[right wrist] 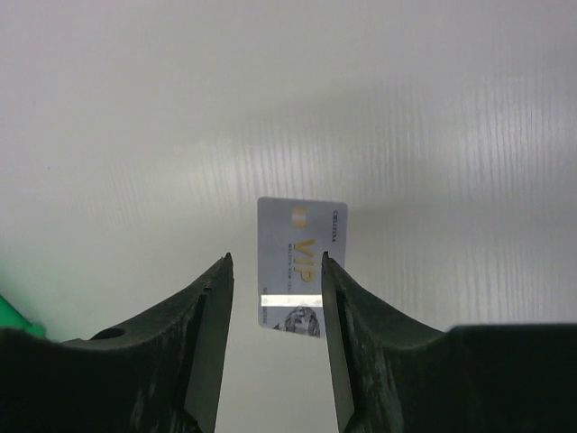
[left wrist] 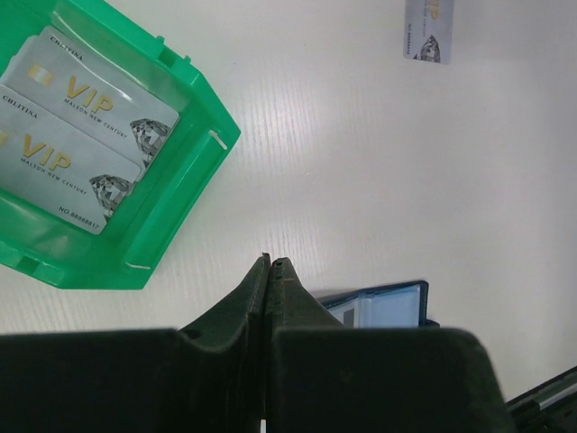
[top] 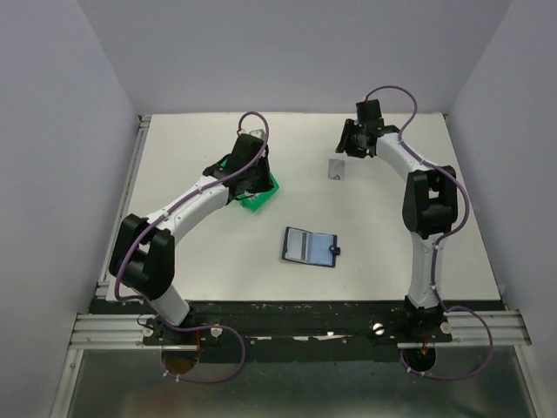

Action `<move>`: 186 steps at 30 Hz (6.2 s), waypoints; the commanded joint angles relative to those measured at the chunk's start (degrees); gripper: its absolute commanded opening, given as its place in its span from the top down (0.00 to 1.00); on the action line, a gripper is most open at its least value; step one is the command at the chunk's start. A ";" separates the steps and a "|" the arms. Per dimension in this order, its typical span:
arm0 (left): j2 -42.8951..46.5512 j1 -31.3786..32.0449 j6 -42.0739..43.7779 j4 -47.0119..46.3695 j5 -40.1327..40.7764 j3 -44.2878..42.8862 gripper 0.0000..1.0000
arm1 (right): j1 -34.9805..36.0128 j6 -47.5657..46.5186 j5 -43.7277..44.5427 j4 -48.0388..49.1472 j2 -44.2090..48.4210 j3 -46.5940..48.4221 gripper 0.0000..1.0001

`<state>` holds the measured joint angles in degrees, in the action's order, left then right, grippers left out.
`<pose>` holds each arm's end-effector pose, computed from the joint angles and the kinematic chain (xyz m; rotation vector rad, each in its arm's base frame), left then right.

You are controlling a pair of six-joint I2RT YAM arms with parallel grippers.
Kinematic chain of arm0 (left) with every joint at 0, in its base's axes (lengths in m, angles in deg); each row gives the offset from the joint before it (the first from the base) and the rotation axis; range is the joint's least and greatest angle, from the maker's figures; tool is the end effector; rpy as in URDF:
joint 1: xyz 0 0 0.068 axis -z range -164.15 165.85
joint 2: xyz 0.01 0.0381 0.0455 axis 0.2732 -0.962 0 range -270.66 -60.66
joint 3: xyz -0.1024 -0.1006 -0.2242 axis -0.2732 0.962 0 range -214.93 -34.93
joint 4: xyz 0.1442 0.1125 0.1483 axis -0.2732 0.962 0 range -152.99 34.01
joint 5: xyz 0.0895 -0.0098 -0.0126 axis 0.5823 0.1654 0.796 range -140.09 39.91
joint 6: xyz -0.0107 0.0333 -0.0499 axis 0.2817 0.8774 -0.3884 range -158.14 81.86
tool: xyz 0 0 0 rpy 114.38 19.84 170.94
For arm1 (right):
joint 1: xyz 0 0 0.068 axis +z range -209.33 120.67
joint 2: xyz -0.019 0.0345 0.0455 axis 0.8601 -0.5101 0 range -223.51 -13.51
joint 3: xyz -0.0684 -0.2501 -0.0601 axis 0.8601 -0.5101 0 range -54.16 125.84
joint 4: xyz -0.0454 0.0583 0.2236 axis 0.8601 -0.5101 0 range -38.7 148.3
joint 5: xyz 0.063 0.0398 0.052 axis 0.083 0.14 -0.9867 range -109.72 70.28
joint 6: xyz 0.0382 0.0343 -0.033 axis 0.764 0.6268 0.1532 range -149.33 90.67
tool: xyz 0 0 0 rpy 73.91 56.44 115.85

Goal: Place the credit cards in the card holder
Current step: Move the credit card to the corner of the board.

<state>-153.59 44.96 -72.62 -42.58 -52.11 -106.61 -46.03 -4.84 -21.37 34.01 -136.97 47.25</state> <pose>0.3020 -0.1699 0.2682 -0.0927 2.3729 -0.5971 0.4551 0.1091 0.2156 0.2209 2.3972 0.3451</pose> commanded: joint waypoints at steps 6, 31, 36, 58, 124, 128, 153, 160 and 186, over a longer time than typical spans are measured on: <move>0.20 0.17 1.17 -0.37 -2.02 1.46 0.93 | -2.66 -2.70 -11.00 -6.45 -12.93 17.57 0.48; 1.17 0.16 2.05 -0.45 -2.64 5.59 0.94 | -4.69 2.23 -19.27 -17.53 -18.92 22.34 0.38; 0.82 0.17 2.22 -0.45 -2.64 5.59 0.94 | -4.69 1.00 -19.00 -19.12 -17.52 20.33 0.38; 0.99 -0.45 3.10 -0.19 -1.32 5.94 0.95 | -4.69 1.70 -20.32 -15.51 -22.26 29.20 0.39; 5.03 -1.24 2.75 -2.56 -3.16 13.32 0.97 | 11.04 -7.79 8.85 -23.96 -2.58 -4.28 0.46; 5.47 -1.24 2.75 -2.74 -3.25 13.93 0.97 | 12.45 -7.62 10.00 -23.69 -1.09 -6.65 0.46; 9.08 -1.33 3.37 -1.33 -3.87 16.04 0.98 | 18.08 1.43 9.47 -14.30 12.44 -37.23 0.47; 9.16 -1.42 3.37 -1.16 -3.60 15.43 0.97 | 17.64 0.47 13.25 -9.72 18.51 -34.62 0.45; 7.94 -1.33 3.37 -1.15 -2.99 15.69 0.97 | 12.72 -9.55 5.79 -9.45 5.78 -19.31 0.51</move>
<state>-145.96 43.97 -69.62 -43.57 -55.24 -91.13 -33.46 -12.99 -12.21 26.05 -128.73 26.99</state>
